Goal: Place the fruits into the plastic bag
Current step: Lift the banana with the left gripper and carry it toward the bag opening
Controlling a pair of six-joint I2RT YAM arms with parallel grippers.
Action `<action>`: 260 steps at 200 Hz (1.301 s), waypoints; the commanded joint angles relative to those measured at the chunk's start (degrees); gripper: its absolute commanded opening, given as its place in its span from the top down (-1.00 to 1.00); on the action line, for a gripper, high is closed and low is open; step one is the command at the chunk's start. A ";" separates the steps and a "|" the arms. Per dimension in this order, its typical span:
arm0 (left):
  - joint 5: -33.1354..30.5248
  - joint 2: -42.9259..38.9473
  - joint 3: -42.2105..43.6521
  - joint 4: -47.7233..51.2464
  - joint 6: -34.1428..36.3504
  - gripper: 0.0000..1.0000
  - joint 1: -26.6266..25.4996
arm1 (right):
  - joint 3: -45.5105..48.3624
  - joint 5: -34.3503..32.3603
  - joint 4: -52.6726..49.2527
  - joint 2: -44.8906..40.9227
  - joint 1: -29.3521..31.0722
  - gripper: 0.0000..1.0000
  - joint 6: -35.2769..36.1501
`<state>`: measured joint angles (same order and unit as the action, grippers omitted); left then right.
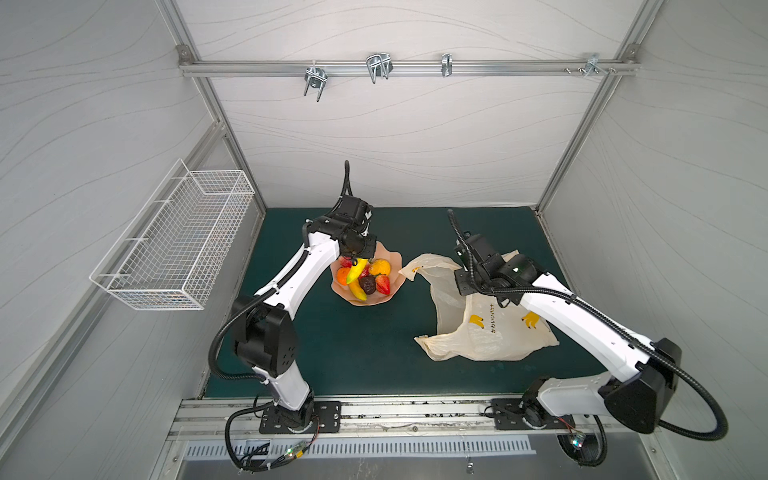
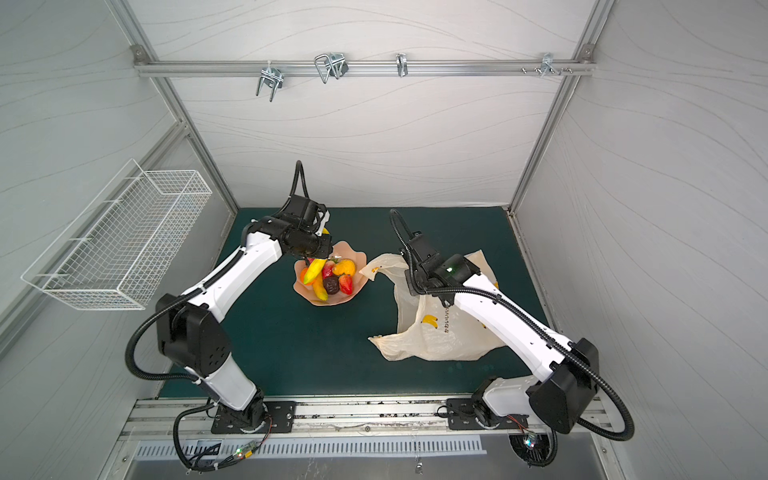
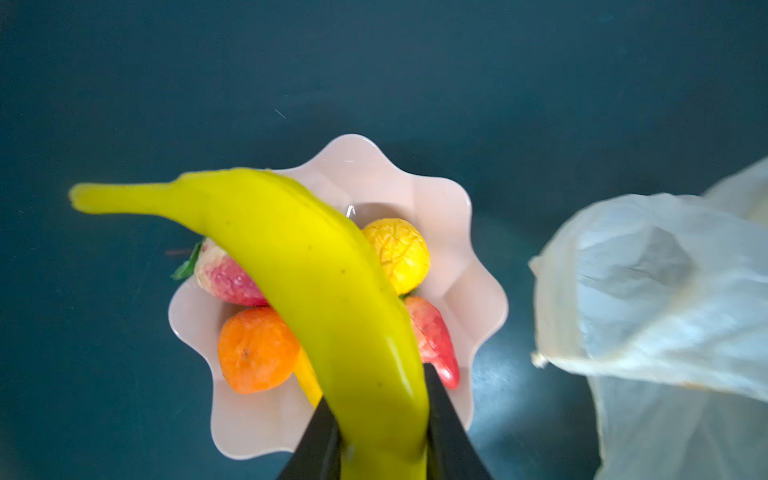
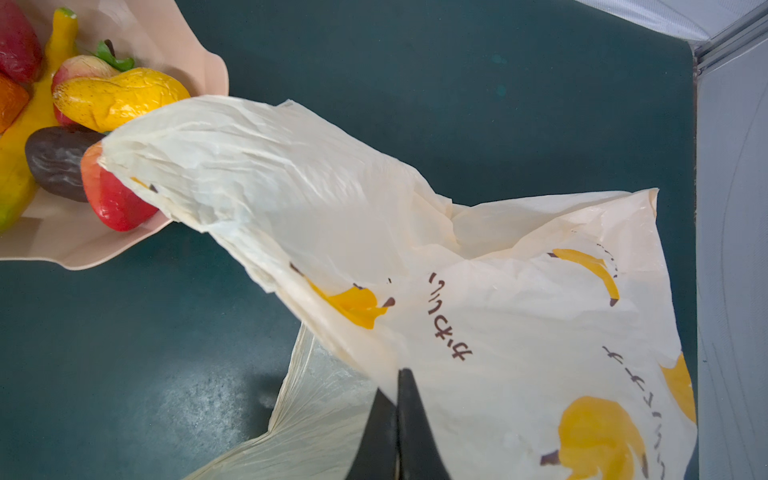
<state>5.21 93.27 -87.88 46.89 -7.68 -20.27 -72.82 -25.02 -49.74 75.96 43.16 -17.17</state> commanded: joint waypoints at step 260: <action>26.85 -14.25 32.00 -31.57 -5.31 0.63 -17.97 | 0.74 4.13 0.30 -3.45 0.41 1.00 -7.85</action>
<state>24.62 76.09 -52.93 24.75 -9.13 -38.00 -72.73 -21.85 -49.71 74.52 43.16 -22.72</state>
